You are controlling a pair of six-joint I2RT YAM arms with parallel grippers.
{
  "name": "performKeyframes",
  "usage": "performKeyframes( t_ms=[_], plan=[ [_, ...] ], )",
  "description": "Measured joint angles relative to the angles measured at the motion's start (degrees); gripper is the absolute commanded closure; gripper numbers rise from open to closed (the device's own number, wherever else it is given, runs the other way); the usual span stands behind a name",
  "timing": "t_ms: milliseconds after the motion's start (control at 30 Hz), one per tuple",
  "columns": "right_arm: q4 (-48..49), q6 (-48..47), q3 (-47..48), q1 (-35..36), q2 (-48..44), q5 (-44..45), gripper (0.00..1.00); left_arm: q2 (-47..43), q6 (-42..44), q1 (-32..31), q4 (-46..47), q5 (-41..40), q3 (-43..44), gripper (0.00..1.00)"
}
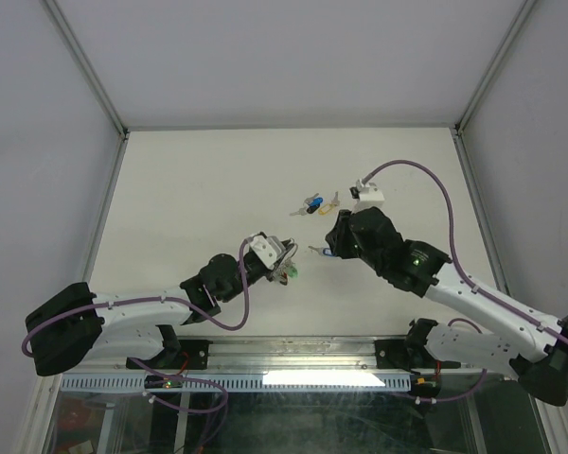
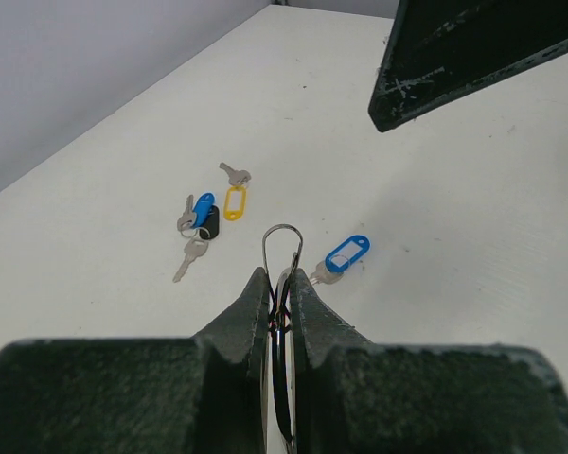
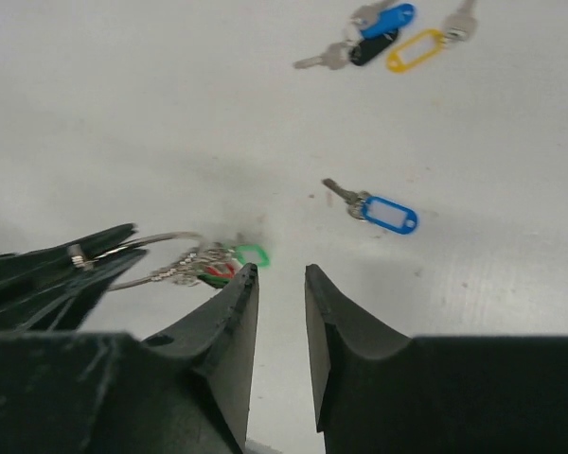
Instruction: Put the keys on the keyring
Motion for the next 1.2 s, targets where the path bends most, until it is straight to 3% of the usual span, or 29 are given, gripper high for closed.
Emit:
performKeyframes(
  t_ms=[233,467,767,967,1200],
  plan=[
    [-7.72,2.03,0.31,-5.75,5.33,-0.68,0.68,1.2,-0.02,0.04,0.57,-1.6,0.0,1.0],
    [-8.94,2.49,-0.33,-8.2,7.96,-5.51,0.67,10.34,-0.74,0.76,1.4,-4.96,0.87,1.0],
    [-9.46,2.58,-3.61,-13.0,6.73,-11.04,0.64,10.14,-2.8,0.76,-3.56,-7.45,7.93,1.0],
    [-7.87,1.88,-4.72,-15.1,6.05,-14.93,0.63,7.78,-3.02,0.76,-4.15,-7.72,6.6,1.0],
    [-3.43,-2.38,-5.31,-17.7,11.82,-21.99,0.62,6.95,-2.54,0.76,-1.25,-9.51,1.29,1.0]
  ],
)
